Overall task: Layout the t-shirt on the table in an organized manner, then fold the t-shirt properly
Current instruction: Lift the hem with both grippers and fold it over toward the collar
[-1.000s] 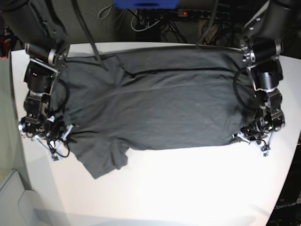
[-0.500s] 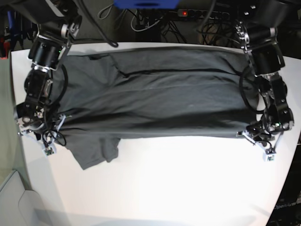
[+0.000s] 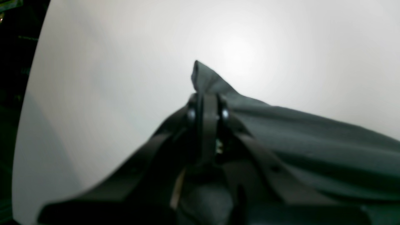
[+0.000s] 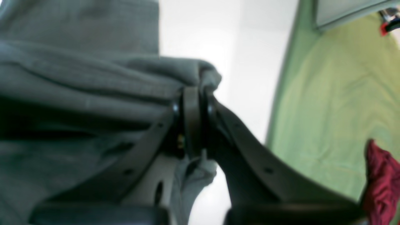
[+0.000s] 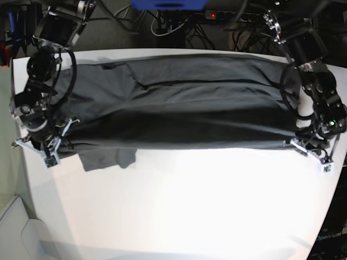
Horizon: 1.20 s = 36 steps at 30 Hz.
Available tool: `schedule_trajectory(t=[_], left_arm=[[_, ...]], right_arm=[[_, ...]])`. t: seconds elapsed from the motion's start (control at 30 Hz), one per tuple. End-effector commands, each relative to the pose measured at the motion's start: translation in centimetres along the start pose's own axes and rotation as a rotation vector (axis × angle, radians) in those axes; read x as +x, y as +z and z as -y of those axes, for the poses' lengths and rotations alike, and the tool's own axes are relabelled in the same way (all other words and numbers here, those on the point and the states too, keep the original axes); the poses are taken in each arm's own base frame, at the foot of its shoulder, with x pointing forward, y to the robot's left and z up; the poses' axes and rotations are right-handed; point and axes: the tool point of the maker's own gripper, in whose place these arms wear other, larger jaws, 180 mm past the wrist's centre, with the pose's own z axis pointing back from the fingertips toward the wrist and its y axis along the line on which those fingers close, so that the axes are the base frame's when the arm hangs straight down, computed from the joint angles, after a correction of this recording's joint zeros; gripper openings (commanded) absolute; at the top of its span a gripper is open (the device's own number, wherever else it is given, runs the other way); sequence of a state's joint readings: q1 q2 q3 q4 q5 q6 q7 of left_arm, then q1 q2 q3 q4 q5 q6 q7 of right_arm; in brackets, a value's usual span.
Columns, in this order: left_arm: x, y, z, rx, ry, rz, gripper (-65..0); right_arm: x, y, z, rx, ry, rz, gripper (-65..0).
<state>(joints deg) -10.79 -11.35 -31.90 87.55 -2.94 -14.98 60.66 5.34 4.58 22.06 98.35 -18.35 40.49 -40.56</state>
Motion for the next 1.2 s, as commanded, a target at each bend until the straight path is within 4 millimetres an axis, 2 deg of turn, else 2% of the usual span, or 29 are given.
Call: schedule_trajectory(t=[0.0, 0.33, 0.6, 0.77, 0.93, 1.1, 1.17], left_arm=[[1.3, 0.9, -1.1, 0.033, -0.008, 0.048, -64.7], [-1.8, 4.6, -0.5, 0.06, -0.069, 0.042, -64.7], [-3.8, 7.5, -0.8, 0.095, -0.121, -0.01, -64.7], [-5.9, 8.1, -1.3, 0.108, -0.138, -0.086, -64.7], [-7.6, 8.3, -1.7, 0.114, -0.154, -0.127, -64.7], [-8.3, 8.6, -2.8, 0.139, -0.187, -0.15, -64.7], [-7.9, 8.7, -3.5, 0.154, -0.205, -0.146, -64.7]], right_arm=[[1.1, 0.7, 1.1, -0.035, 0.006, 0.043, -65.0], [-0.5, 4.3, -0.7, -0.05, 0.033, 0.045, -65.0], [-4.1, 5.5, -2.7, -0.009, 0.055, -0.028, -65.0], [-6.0, 6.0, -3.6, 0.017, 0.063, -0.071, -65.0], [-6.7, 6.2, -3.8, 0.022, 0.072, -0.087, -65.0], [-7.5, 6.4, -3.5, 0.022, 0.095, -0.106, -65.0], [-8.0, 6.5, -3.7, 0.031, 0.102, -0.119, -65.0]])
